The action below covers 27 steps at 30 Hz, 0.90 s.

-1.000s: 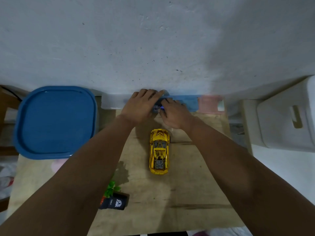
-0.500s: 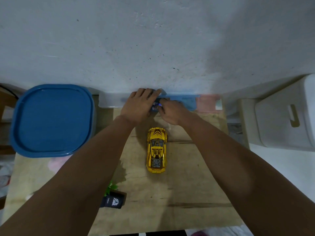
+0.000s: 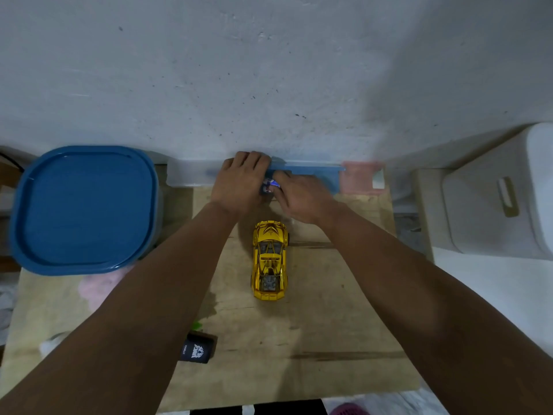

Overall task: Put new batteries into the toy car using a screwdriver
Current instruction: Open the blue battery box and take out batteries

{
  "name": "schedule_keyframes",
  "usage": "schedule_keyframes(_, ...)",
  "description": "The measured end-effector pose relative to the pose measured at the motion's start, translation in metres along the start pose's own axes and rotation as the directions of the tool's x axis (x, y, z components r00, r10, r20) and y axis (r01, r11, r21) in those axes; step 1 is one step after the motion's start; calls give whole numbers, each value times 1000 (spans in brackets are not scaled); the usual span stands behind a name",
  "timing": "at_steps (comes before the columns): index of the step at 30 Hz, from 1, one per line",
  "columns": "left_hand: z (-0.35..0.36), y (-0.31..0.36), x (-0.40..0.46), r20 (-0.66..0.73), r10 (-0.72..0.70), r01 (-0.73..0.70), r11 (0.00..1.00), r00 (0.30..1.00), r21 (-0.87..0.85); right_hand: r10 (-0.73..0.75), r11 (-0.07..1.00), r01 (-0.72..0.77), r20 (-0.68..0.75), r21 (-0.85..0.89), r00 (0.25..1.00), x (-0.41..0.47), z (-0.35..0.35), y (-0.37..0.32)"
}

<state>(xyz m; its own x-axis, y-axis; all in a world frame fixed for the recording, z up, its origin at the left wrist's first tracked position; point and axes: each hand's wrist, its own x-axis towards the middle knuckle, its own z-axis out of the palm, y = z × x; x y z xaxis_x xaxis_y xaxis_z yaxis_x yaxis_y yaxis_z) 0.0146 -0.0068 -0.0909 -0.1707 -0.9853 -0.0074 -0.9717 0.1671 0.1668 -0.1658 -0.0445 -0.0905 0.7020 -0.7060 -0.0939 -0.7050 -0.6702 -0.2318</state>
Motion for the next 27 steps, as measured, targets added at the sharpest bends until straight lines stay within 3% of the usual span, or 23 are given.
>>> schedule_keyframes(6, -1, 2, 0, 18, -8, 8, 999, 1000, 31, -53, 999, 53, 28, 4, 998, -20, -2, 11)
schedule_keyframes(13, -9, 6, -1, 47, -7, 3, 997, 999, 83, 153, 987, -154, 16, 46, 988, -70, 23, 16)
schedule_keyframes(23, -9, 7, -3, 70, -12, 2, 991, 997, 135, 269, 959, -269, -17, -84, 963, -68, 28, 5)
schedule_keyframes(27, -10, 7, -4, 72, -14, 4, 991, 997, 134, 240, 967, -238, 6, -90, 971, -71, 23, 5)
